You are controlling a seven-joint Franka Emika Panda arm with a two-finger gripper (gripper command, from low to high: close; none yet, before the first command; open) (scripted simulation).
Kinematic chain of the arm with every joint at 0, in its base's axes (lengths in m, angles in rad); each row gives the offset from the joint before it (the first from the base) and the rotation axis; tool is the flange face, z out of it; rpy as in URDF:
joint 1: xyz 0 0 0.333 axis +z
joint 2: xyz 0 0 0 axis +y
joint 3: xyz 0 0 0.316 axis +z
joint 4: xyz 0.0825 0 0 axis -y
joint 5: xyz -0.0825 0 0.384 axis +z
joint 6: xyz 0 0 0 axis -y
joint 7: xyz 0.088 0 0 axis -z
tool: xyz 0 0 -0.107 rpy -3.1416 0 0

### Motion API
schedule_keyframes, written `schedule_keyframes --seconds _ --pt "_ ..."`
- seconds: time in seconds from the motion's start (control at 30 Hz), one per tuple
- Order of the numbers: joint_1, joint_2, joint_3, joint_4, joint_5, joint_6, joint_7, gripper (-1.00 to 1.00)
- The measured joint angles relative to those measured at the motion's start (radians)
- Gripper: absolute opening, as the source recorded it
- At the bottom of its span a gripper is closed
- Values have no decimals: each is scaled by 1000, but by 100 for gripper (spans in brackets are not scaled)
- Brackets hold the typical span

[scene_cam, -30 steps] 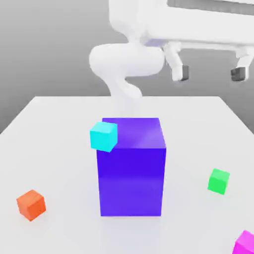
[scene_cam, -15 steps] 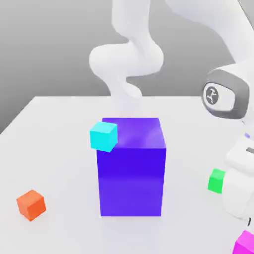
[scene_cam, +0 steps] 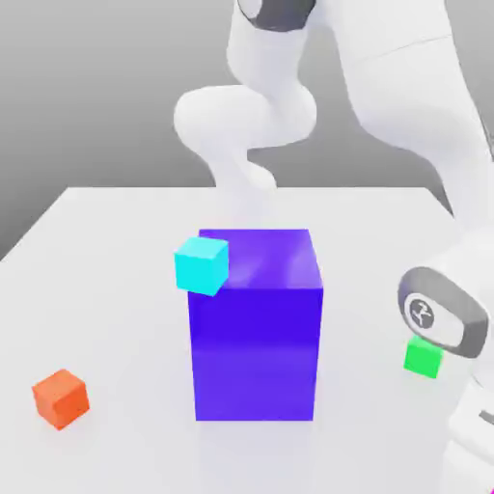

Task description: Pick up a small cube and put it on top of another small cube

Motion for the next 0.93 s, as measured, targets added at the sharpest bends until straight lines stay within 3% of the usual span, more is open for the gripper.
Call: schedule_keyframes --seconds 0.1,0.33,0.63,0.73,0.83,0.87,0.93 --pt "-11 -100 31 -45 30 -54 -23 -100" --pt "16 -323 132 -291 89 -29 -83 -100" --pt "140 -609 204 -610 265 20 -233 -100" --pt "132 -546 199 -632 204 102 -192 -100" --pt "150 -437 153 -628 77 199 -101 -100" --pt "161 -412 136 -627 46 221 -79 100" --pt "161 -412 136 -627 46 221 -79 100"
